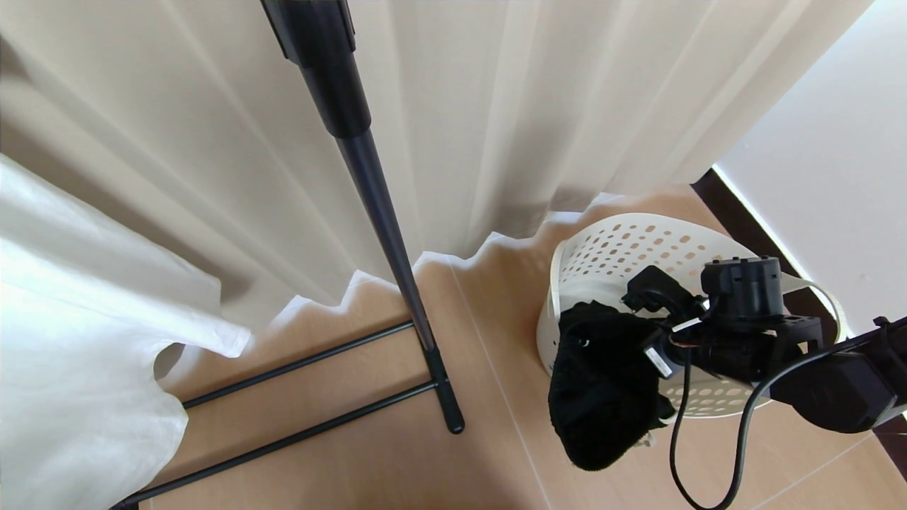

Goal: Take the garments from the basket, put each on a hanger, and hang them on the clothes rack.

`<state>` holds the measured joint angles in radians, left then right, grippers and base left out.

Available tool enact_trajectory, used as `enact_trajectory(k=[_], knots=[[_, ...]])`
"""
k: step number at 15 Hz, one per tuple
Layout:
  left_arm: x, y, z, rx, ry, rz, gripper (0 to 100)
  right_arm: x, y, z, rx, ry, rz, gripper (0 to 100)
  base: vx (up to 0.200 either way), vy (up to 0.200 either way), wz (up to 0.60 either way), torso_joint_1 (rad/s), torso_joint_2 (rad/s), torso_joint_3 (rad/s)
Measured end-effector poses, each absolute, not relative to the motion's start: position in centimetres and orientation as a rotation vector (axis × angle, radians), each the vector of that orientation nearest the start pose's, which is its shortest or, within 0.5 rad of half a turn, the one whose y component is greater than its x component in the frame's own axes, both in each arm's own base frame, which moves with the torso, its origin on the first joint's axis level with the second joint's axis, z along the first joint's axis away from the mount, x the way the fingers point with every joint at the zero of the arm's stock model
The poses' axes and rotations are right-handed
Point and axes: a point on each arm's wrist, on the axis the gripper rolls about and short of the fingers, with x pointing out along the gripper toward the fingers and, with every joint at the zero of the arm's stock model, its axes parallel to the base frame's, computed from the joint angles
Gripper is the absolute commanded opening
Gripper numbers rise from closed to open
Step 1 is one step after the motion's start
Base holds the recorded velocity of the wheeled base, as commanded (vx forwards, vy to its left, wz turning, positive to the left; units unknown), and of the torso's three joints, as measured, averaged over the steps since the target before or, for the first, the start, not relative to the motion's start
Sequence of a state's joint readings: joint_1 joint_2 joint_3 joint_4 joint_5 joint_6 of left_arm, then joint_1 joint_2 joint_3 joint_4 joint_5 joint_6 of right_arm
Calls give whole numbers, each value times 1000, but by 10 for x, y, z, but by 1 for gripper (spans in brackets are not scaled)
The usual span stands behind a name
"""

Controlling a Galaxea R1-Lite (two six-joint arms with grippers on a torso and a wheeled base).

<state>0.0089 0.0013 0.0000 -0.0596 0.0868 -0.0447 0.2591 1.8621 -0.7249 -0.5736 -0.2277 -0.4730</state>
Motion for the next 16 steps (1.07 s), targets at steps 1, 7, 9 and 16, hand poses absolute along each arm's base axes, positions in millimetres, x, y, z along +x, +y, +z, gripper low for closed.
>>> enact_trajectory(k=[1,7,9,16], knots=[[-23,2,82,-47,-61,94,100,302,75,110,-589,512,157,0,0,0,0,0,0,0],[-23,2,82,-48,-61,95,100,224,76,167,-530,287,177,0,0,0,0,0,0,0],[-23,2,82,-47,-61,95,100,181,73,193,-500,176,202,0,0,0,0,0,0,0],[-23,2,82,-49,-61,91,100,107,52,227,-389,-43,238,0,0,0,0,0,0,0]])
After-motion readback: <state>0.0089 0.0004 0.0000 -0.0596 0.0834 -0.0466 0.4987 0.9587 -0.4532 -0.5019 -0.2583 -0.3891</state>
